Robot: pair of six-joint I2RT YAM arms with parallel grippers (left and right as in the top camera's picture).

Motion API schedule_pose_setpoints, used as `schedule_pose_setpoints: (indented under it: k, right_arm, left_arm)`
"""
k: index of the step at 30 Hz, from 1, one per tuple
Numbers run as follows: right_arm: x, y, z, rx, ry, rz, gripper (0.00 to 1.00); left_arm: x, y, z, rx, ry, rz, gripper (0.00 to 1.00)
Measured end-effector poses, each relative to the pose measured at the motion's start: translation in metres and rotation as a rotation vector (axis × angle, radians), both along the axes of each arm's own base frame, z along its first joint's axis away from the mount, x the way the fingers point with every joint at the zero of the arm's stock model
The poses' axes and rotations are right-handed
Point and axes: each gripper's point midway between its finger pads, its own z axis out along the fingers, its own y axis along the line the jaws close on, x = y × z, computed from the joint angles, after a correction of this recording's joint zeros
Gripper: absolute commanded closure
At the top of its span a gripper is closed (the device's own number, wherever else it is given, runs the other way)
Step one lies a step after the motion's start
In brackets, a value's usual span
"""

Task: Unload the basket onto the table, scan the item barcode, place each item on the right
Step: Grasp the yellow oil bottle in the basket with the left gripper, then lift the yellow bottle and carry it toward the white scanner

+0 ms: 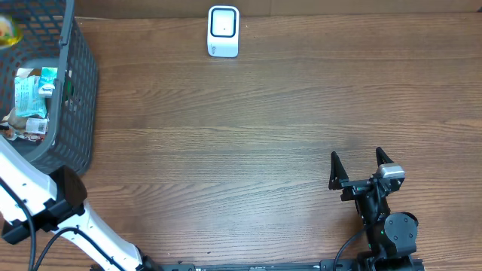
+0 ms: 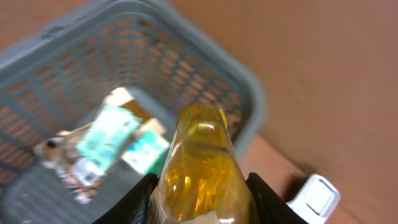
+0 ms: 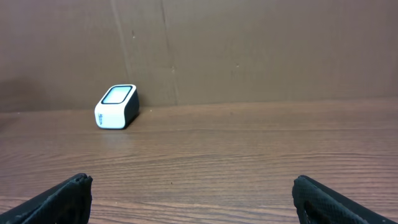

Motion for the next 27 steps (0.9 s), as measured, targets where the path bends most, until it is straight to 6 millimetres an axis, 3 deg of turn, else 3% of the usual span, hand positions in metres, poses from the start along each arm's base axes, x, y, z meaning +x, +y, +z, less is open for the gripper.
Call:
schedule_pose_setpoints:
  k: [7,10,14,27]
  right_arm:
    - [0.0,0.0,0.0,0.0,0.0,0.0,0.0]
    - [0.0,0.0,0.0,0.0,0.0,0.0,0.0]
    - [0.0,0.0,0.0,0.0,0.0,0.0,0.0]
    - [0.0,0.0,0.0,0.0,0.0,0.0,0.0]
  left_arm:
    - [0.01,-0.059,0.017,-0.031,-0.058,-0.149,0.91]
    - [0.012,-0.088,0.017,-0.047,-0.047,-0.215,0.96]
    - [0.009,-0.125,0.009,-0.075,-0.004,-0.3,0.96]
    - [0.006,-0.263,0.015,-0.168,-0.018,-0.694,0.96]
